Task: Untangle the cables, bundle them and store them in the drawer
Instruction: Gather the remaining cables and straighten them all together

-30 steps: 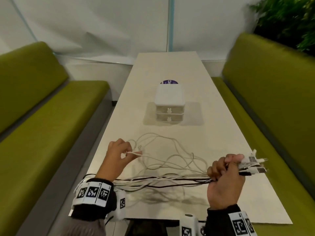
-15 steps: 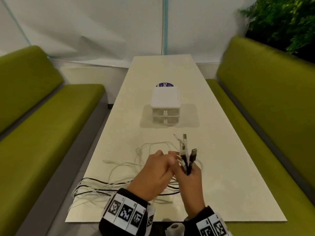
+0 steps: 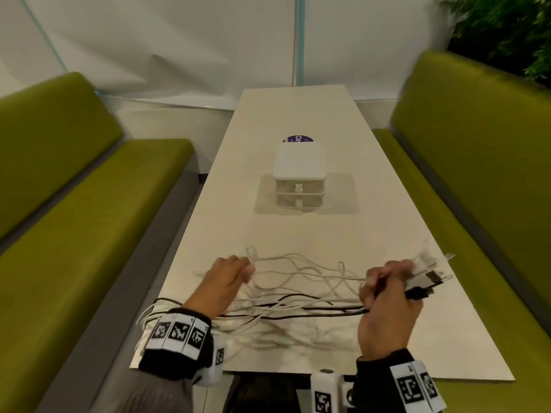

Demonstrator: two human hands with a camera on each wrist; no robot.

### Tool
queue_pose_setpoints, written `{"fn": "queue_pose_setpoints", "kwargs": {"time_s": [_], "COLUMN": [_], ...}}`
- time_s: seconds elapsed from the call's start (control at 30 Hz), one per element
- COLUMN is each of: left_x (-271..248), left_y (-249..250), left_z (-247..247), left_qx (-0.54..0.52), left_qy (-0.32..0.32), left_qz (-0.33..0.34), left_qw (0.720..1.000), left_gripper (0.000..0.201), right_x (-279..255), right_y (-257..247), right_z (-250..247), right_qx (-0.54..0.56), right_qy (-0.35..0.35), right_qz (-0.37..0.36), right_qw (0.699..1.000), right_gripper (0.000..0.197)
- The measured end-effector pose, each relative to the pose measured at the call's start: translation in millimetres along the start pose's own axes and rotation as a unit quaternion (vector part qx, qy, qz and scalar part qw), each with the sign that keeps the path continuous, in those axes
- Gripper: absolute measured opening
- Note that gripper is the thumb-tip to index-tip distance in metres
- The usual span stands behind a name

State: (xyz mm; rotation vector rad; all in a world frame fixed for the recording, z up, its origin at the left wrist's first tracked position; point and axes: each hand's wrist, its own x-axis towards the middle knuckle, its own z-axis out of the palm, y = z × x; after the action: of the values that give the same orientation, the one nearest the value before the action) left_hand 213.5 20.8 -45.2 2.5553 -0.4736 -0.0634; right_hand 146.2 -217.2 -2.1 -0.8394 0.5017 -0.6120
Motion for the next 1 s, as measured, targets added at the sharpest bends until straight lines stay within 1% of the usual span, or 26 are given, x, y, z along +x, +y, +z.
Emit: {"fn": "queue_pose_setpoints", "kwargs": {"time_s": [0.03, 0.07, 0.1, 0.13, 0.2, 0.23, 0.27, 0.33, 0.37, 0.4, 0.47, 0.5, 0.53, 0.57, 0.6, 0.67, 0.7, 0.73, 0.77, 0.87, 0.93, 1.0], "left_x": [-0.5, -1.2, -2.1, -3.5, -5.2, -5.2, -4.8, -0.9, 1.9, 6.3, 16.8, 21.0, 23.8, 26.6, 27.2, 28.9, 30.5, 32.4, 34.1, 32.5, 27.2, 20.0], "left_y": [-10.3, -16.1, -18.4, -15.3, 0.7, 8.6, 17.2, 31.0, 35.8, 39.2, 39.1, 35.2, 30.8, 24.7, 20.7, 17.8, 20.7, 27.0, 35.4, 72.3, 96.4, 114.9], "left_z": [-3.1, -7.0, -9.6, -11.7, -12.1, -9.2, -5.2, 7.6, 14.0, 19.8, 28.8, 31.2, 31.5, 30.8, 27.4, 15.3, 5.5, -5.4, -16.2, -40.0, -42.3, -30.6], "left_qx": [0.014, 0.012, -0.015, -0.06, -0.134, -0.137, -0.126, -0.096, -0.083, -0.06, 0.032, 0.076, 0.088, 0.055, -0.013, -0.139, -0.175, -0.197, -0.21, -0.217, -0.136, -0.071], "left_qy": [0.005, 0.009, 0.017, 0.024, 0.034, 0.038, 0.041, 0.037, 0.021, -0.01, -0.083, -0.103, -0.096, -0.073, -0.047, 0.009, 0.037, 0.058, 0.064, 0.037, 0.043, 0.054], "left_qz": [-0.034, -0.053, -0.06, -0.059, -0.037, -0.018, 0.005, 0.052, 0.06, 0.05, -0.01, -0.038, -0.055, -0.071, -0.088, -0.1, -0.093, -0.076, -0.05, 0.022, 0.102, 0.199], "left_qw": [0.999, 0.998, 0.998, 0.996, 0.99, 0.99, 0.991, 0.993, 0.995, 0.997, 0.996, 0.991, 0.99, 0.993, 0.995, 0.985, 0.979, 0.976, 0.974, 0.975, 0.985, 0.976], "left_gripper": [0.051, 0.046, 0.042, 0.039, 0.025, 0.016, 0.015, 0.032, 0.043, 0.051, 0.057, 0.054, 0.046, 0.035, 0.026, 0.025, 0.026, 0.027, 0.027, 0.036, 0.037, 0.036], "right_x": [2.6, 5.1, 6.7, 7.3, 6.3, 5.1, 3.8, 2.6, 2.5, 2.0, 1.8, 1.9, 2.0, 2.8, 2.9, 2.7, 3.2, 3.4, 3.0, 1.9, -2.1, -9.4], "right_y": [-3.0, -6.2, -8.5, -9.2, -6.7, -4.1, -1.8, -0.7, -1.3, -2.7, -5.5, -6.4, -7.3, -7.3, -6.8, -5.4, -3.0, -0.1, 2.9, 13.6, 16.3, 15.9], "right_z": [-1.6, -1.8, -1.6, -1.0, 0.6, 0.7, 0.9, 1.0, 0.6, 0.4, -1.1, -2.2, -3.2, -4.4, -5.0, -4.7, -4.5, -4.0, -3.0, -2.4, -0.5, 3.4], "right_qx": [0.01, 0.014, 0.011, 0.005, -0.004, -0.006, -0.006, -0.001, 0.0, 0.001, 0.003, 0.006, 0.008, 0.01, 0.008, -0.007, -0.022, -0.041, -0.059, -0.1, -0.128, -0.162], "right_qy": [0.008, 0.015, 0.018, 0.02, 0.022, 0.02, 0.017, 0.013, 0.01, 0.008, 0.008, 0.009, 0.011, 0.014, 0.018, 0.019, 0.015, 0.007, -0.005, -0.049, -0.088, -0.137], "right_qz": [-0.01, -0.027, -0.047, -0.062, -0.07, -0.066, -0.061, -0.058, -0.059, -0.061, -0.069, -0.072, -0.074, -0.076, -0.077, -0.087, -0.092, -0.094, -0.096, -0.093, -0.085, -0.081], "right_qw": [1.0, 0.999, 0.999, 0.998, 0.997, 0.998, 0.998, 0.998, 0.998, 0.998, 0.998, 0.997, 0.997, 0.997, 0.997, 0.996, 0.995, 0.995, 0.994, 0.989, 0.984, 0.974], "right_gripper": [0.032, 0.033, 0.034, 0.035, 0.036, 0.036, 0.036, 0.037, 0.037, 0.037, 0.038, 0.038, 0.038, 0.038, 0.038, 0.037, 0.037, 0.036, 0.036, 0.051, 0.045, 0.035]}}
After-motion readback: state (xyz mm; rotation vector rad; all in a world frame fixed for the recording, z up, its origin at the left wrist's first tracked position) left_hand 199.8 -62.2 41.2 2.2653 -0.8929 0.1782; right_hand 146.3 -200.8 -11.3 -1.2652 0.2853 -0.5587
